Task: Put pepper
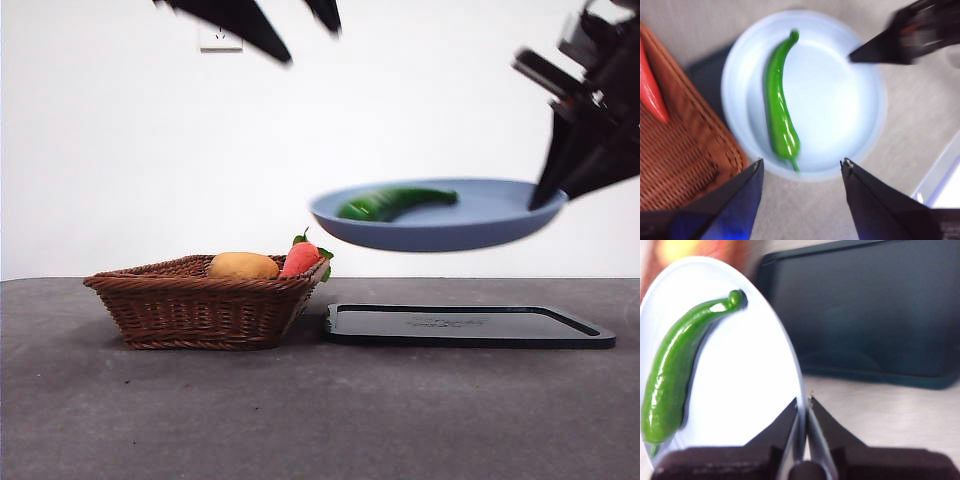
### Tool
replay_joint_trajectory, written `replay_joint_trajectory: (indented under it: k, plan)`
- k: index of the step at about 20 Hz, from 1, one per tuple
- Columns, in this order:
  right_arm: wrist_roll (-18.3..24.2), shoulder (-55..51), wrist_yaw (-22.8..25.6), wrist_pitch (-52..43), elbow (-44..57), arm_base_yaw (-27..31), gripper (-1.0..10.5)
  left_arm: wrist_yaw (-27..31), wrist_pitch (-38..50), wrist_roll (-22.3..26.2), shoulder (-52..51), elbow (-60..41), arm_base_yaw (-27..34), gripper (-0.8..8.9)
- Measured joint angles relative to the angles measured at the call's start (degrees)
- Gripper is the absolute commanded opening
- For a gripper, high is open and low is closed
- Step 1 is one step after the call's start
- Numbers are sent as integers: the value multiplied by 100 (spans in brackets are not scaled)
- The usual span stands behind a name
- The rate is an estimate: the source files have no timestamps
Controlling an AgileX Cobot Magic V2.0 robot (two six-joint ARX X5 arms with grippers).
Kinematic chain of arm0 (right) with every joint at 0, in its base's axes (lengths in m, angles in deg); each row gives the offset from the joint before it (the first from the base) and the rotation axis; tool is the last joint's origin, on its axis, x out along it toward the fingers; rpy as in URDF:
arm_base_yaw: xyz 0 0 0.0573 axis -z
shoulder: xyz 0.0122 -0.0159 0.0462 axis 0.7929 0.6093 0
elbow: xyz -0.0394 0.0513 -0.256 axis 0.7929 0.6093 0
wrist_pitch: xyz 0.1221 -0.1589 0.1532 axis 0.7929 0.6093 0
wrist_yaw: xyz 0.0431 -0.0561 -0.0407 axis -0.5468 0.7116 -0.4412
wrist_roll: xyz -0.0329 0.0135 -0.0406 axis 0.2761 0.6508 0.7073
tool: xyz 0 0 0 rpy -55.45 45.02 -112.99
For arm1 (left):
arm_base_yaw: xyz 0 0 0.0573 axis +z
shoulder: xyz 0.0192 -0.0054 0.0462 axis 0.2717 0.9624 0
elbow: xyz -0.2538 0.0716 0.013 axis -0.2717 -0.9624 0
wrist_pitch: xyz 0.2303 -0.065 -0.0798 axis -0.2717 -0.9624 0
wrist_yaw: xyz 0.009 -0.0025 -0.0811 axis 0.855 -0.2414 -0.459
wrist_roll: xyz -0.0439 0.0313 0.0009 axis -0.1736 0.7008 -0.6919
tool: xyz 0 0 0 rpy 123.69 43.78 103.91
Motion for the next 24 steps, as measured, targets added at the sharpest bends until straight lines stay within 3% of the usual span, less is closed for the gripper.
replay_joint_trajectory:
  k: [6, 13, 20, 24]
  plan:
    - [-22, 1344, 2, -181, -542, 579, 5, 0, -2, 2, -942, 0, 0, 272]
    - [-22, 2531, -15, -356, -1362, 688, 5, 2, -129, 2, -1099, 0, 0, 272]
    - [-39, 2800, -44, -557, -1386, 688, 7, 4, -129, 2, -1099, 0, 0, 272]
    - [4, 2802, -42, -529, -1386, 688, 106, 4, -129, 2, -1099, 0, 0, 272]
